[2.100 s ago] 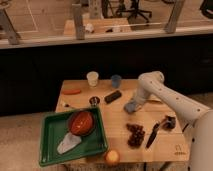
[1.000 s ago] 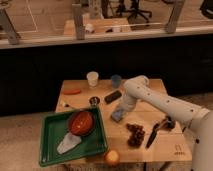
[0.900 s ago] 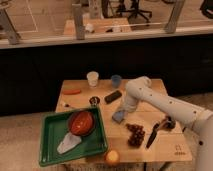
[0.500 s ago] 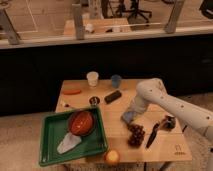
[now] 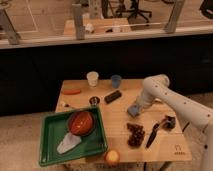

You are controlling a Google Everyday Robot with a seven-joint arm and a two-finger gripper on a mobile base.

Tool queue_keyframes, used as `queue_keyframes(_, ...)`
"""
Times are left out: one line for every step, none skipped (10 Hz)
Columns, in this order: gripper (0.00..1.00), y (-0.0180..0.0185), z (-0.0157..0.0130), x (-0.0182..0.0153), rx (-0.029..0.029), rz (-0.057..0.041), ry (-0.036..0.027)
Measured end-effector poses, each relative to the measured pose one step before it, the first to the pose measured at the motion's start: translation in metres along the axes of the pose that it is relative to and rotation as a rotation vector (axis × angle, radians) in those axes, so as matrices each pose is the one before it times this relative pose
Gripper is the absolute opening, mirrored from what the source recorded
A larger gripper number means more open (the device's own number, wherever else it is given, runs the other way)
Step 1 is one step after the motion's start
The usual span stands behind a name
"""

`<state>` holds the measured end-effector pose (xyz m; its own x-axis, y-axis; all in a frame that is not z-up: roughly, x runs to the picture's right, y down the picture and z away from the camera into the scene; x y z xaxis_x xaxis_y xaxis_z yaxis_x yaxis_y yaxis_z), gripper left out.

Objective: Wipe table surface with sponge

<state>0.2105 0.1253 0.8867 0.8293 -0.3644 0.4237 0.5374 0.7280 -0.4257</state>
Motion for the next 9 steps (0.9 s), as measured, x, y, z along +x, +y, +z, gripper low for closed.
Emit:
queue_keyframes(0.0, -0.01277, 0.00085, 0.00041, 0.00074, -0.00067, 0.00846)
queue_keyframes(0.0, -0.01379, 0.00216, -0.00695, -0.00607, -0.00933, 0.00701)
queue_keyframes(0.0, -0.00945, 0.00191, -0.00685, -0.00331, -0.0113, 0.00351)
queue_keyframes(0.0, -0.0107, 0.00181, -0.00747, -0.00127, -0.0181, 0.00256)
queue_keyframes(0.0, -0.00746, 0.00228, -0.00682, -0.00222, -0.01597, -0.00217)
queue_keyframes(0.0, -0.00543, 0.00204, -0.00633, -0.00145, -0.0142, -0.0037)
queue_keyframes(0.0, -0.00862, 0.00395, -0.01299, -0.00323, -0.02836, -0.00885)
queue_keyframes(0.0, -0.00714, 0.00455, -0.01661, -0.0045, -0.03147, -0.01205)
queue_keyframes(0.0, 0.00271, 0.00128, -0.00761, -0.00556, -0.02236, 0.00463)
